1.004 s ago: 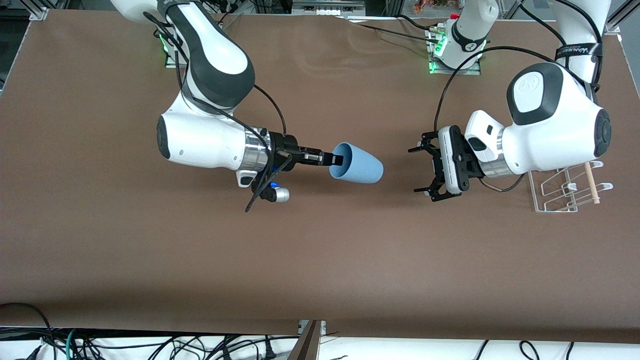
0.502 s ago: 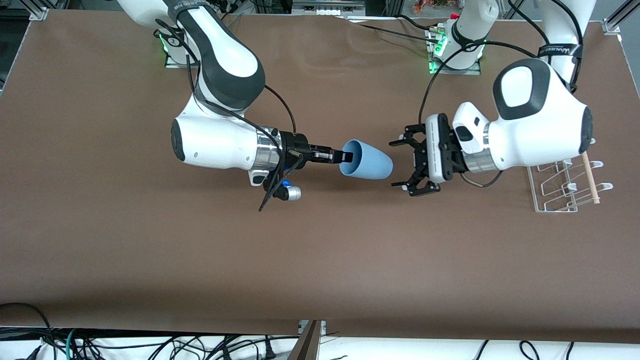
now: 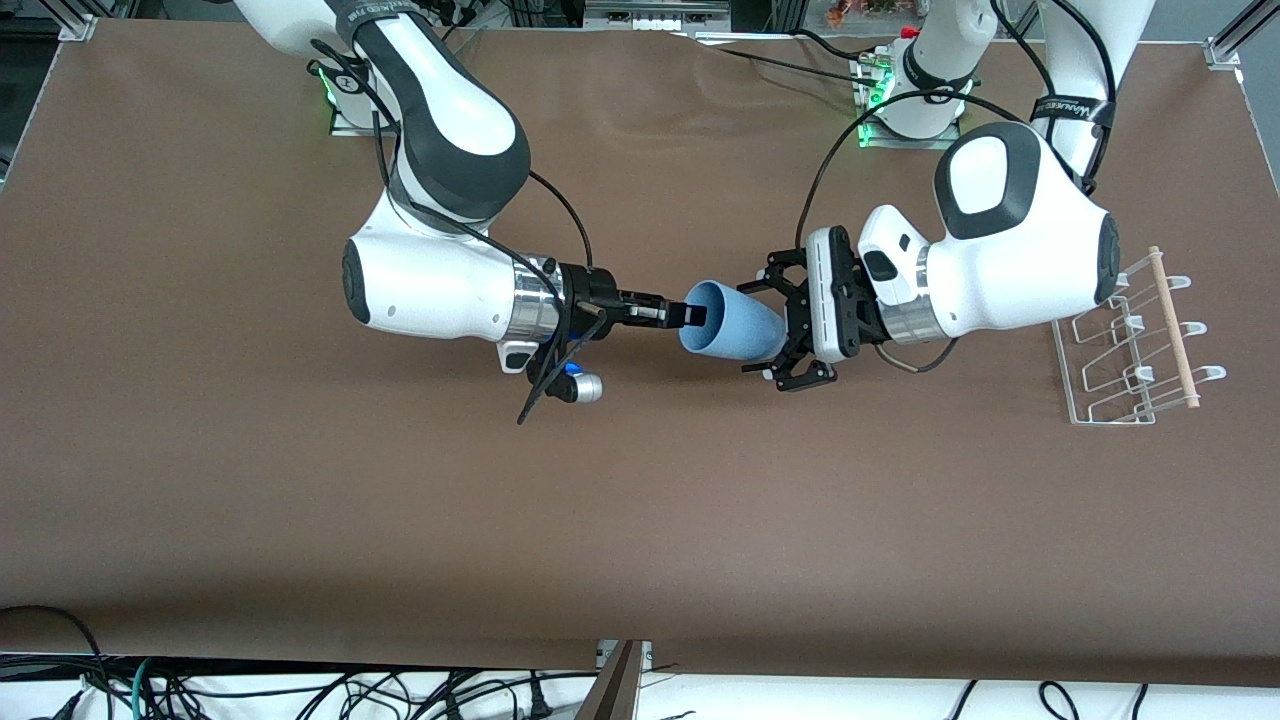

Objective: Transfer cup to left arm and place on rack
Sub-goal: 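Close the left gripper around the cup body beside the right gripper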

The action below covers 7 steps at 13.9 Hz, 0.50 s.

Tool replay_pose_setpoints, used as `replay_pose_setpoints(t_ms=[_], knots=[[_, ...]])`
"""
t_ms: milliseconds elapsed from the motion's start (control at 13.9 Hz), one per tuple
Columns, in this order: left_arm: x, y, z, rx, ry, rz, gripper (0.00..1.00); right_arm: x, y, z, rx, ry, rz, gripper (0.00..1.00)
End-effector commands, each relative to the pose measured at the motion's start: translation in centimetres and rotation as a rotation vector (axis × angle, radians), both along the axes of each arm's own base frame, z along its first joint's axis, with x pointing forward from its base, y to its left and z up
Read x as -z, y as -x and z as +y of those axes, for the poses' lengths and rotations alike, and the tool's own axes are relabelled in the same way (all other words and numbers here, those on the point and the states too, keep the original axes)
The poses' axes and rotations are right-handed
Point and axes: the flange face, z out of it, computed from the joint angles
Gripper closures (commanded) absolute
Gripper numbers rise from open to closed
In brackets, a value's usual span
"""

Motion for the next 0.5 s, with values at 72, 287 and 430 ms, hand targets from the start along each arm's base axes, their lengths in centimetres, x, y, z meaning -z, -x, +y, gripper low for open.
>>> replay_pose_setpoints(t_ms=[72, 287, 430], knots=[[0.07, 0.05, 0.21, 0.020, 0.028, -0.038, 0.84, -0.65, -0.32, 0.42, 0.009, -0.026, 0.007, 1.00], [0.01, -0.04, 0.64, 0.019, 0.029, -0.033, 0.90, -0.65, -0.32, 0.42, 0.004, -0.027, -0.001, 0.98], [0.04, -0.04, 0.71, 0.021, 0.028, -0.032, 0.90, -0.74, -0.40, 0.26, 0.000, -0.027, -0.010, 0.00]])
